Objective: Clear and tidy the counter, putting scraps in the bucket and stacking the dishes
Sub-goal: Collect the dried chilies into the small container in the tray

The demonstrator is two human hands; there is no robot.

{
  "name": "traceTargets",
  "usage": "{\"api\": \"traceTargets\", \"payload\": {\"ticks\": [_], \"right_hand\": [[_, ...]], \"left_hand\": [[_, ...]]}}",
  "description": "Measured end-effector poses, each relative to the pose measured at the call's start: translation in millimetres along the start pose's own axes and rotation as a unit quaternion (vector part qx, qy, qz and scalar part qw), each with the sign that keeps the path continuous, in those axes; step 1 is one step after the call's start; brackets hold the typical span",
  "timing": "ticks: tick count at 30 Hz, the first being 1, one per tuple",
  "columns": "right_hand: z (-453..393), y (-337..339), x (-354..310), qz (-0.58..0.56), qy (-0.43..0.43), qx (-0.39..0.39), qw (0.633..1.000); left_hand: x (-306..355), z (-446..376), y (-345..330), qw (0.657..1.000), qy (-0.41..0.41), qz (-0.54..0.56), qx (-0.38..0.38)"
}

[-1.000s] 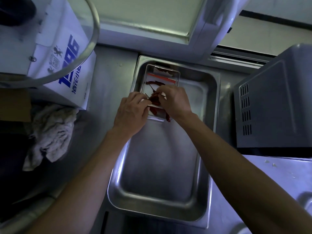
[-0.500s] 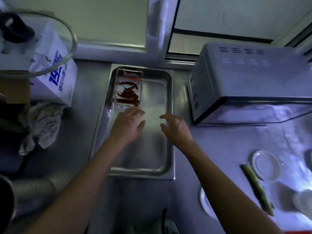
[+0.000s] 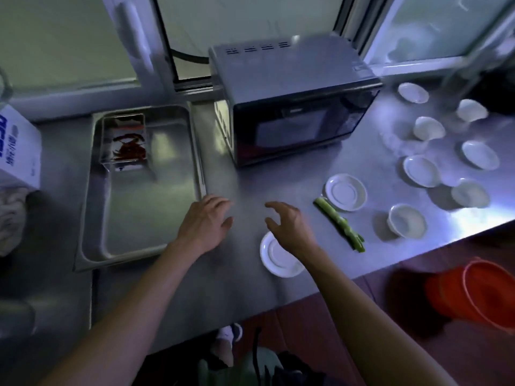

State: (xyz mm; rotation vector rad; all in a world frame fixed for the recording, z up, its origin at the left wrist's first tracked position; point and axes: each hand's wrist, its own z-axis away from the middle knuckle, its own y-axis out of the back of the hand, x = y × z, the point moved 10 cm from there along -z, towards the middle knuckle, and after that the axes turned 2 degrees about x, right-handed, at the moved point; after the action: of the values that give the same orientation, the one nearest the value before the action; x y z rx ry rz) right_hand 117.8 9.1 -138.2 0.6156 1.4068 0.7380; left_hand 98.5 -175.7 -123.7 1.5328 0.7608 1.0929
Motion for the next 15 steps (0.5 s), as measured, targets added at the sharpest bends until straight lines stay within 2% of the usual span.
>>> {"api": "traceTargets", "payload": {"ticks": [7, 15], "right_hand": [[87.4, 75.0, 76.4, 0.022, -0.028, 0.055, 0.998], [169.1, 146.8, 169.3, 0.017, -0.111, 0.101, 0.989]], "left_hand": [[114.4, 15.6, -27.6, 0.999, -0.034, 0.003, -0.019], [258.7, 1.8, -48.2, 0.990, -0.139, -0.002, -0.032]]}}
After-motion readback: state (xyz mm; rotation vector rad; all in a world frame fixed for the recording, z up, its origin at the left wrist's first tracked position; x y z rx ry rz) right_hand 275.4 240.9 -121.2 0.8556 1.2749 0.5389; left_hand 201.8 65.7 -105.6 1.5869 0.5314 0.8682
